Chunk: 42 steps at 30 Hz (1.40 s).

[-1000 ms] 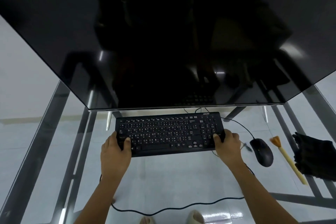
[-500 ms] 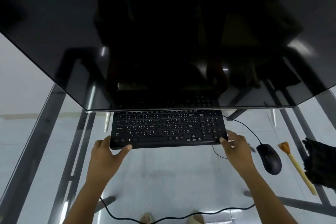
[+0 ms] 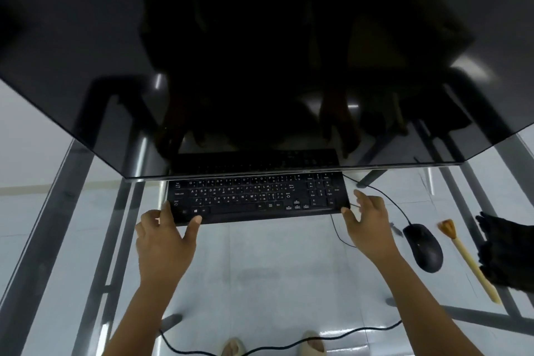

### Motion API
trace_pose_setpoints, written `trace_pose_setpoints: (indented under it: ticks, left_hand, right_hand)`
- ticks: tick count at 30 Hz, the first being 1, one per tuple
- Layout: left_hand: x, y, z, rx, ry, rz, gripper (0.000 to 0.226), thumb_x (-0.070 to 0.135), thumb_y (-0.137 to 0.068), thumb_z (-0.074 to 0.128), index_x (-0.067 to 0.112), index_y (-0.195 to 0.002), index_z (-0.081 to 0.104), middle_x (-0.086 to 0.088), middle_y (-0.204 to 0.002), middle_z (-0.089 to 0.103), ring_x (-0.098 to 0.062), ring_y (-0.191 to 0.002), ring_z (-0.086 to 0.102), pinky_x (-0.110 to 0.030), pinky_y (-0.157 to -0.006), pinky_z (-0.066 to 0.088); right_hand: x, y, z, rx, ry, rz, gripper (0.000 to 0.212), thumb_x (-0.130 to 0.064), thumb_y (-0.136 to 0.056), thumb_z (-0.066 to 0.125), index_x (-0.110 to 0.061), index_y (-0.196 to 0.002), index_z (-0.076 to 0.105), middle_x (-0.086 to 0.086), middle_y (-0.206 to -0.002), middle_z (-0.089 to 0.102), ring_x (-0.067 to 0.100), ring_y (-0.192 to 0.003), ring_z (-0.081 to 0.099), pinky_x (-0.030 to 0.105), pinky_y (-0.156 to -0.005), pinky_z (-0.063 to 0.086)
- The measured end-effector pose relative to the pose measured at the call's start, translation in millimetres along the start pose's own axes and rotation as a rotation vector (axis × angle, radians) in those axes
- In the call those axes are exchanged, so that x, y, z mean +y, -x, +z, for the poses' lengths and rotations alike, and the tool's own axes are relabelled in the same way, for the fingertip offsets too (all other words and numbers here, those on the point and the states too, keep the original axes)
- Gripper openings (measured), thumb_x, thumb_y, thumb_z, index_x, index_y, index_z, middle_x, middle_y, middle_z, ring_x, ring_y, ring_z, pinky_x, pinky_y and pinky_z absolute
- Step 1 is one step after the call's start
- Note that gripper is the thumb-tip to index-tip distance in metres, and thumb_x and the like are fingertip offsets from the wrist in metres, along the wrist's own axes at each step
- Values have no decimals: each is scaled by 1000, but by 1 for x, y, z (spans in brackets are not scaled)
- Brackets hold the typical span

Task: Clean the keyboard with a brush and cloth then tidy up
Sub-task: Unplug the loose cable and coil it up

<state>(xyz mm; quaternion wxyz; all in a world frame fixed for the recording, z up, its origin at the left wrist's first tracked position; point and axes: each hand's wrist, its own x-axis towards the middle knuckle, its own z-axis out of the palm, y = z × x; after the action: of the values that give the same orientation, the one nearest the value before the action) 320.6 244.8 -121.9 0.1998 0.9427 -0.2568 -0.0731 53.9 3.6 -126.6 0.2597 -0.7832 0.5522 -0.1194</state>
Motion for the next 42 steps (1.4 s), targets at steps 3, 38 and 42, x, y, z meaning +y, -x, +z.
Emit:
trace_pose_setpoints:
  ticks: [3,38,42]
  left_hand:
    - [36,21,14,20,-23,189,67,51,-94,46,-1,-137,46,-25,-139,43,-44,-127,39,-58,-102,37]
    - [213,50,140,-206,-284,810,65,48,-97,28,9,-149,28,-6,-159,21,-21,-147,17,-45,-114,14]
    - [210,50,138,-199,-276,834,65,47,-97,28,7,-149,28,-7,-158,24,-21,-146,20,-43,-114,13]
  right_hand:
    - [25,14,-31,104,157,22,51,-12,-85,69,-4,-132,53,23,-123,52,38,-110,53,45,-93,47]
    - [104,-69,-75,136,221,-74,50,-15,-91,61,-10,-139,47,17,-128,51,34,-103,51,44,-86,50]
    - [102,-61,-79,160,240,-57,53,-17,-90,62,-8,-139,44,18,-131,49,34,-106,52,45,-87,49]
